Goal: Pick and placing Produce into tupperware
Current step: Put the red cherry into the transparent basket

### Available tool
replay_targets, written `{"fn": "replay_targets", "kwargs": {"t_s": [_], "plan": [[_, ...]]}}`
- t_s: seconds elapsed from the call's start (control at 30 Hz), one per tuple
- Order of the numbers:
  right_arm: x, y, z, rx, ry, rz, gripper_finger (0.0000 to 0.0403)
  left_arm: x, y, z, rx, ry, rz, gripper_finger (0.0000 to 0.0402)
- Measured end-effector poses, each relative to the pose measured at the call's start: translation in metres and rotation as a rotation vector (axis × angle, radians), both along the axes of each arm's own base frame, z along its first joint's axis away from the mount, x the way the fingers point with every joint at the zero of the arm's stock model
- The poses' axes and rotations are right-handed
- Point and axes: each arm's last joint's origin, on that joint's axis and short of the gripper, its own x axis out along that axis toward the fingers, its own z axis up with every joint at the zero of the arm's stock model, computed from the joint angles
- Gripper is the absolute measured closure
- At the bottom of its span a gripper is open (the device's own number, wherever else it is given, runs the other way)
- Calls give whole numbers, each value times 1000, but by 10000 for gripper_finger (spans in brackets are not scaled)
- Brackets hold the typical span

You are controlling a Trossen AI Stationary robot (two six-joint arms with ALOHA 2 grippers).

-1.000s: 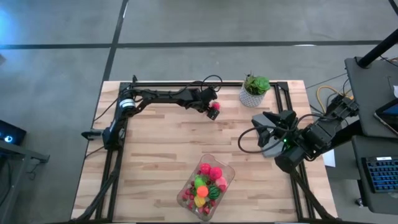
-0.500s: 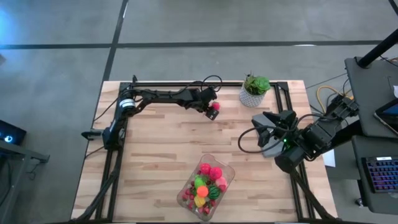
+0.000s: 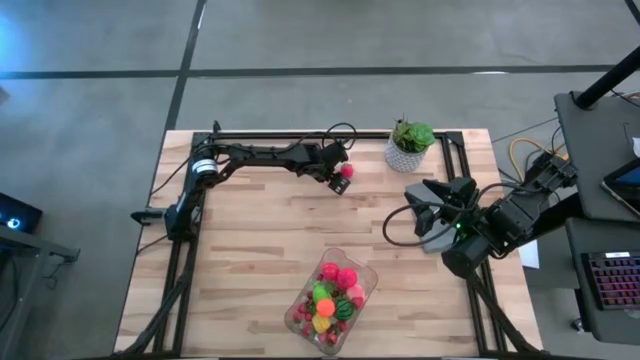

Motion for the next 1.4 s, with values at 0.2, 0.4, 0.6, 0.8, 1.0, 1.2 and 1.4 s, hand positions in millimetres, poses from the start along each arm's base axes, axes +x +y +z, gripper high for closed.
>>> {"fn": "replay_targets", "kwargs": {"t_s": [0.2, 0.4, 0.6, 0.8, 1.0, 1.2, 1.4], "plan": [[0, 0, 0, -1, 1, 1, 98, -1, -2, -1, -71, -8, 8, 178], [0, 0, 0, 0, 0, 0, 92, 2, -2, 2, -85, -35, -1, 178], [0, 0, 0, 1, -1, 0, 98, 4, -1, 4, -66, -57, 2, 178], [0, 0, 0, 2, -2, 1, 96, 4, -1, 0, -76, -45, 2, 178], [1, 1, 0, 7, -8, 0, 93, 3, -2, -14, -128, -2, -12, 203], [1, 1, 0, 10, -13, 0, 99, 9, 1, -9, -87, -67, -1, 227], [1, 1, 0, 11, -13, 0, 98, 17, 3, 4, -51, -112, 5, 228]]}}
